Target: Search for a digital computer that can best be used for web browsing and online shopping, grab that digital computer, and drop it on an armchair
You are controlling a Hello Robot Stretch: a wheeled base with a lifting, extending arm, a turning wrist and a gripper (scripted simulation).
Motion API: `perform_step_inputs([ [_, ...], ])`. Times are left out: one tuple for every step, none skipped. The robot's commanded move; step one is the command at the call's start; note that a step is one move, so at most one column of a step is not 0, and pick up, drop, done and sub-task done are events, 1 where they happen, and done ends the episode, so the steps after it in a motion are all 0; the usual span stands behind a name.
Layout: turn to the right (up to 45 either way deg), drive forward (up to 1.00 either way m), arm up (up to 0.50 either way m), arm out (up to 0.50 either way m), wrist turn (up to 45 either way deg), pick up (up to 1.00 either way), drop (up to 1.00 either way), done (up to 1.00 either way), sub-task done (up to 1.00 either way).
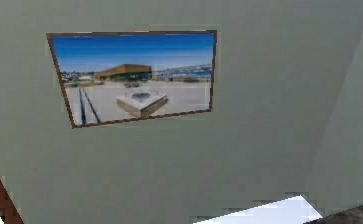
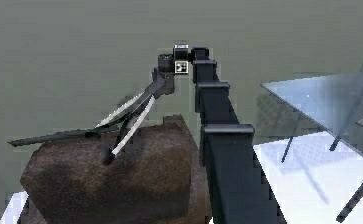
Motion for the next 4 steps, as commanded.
perform_step_inputs([
  [0.0,0.0,0.0,-0.38,0.0,0.0,0.0,0.0,0.0],
  [-24.0,0.0,0.0,0.0,0.0,0.0,0.0,0.0,0.0],
  [0.0,0.0,0.0,0.34,0.0,0.0,0.0,0.0,0.0],
  [0.0,0.0,0.0,0.0,45.0,0.0,0.0,0.0,0.0],
])
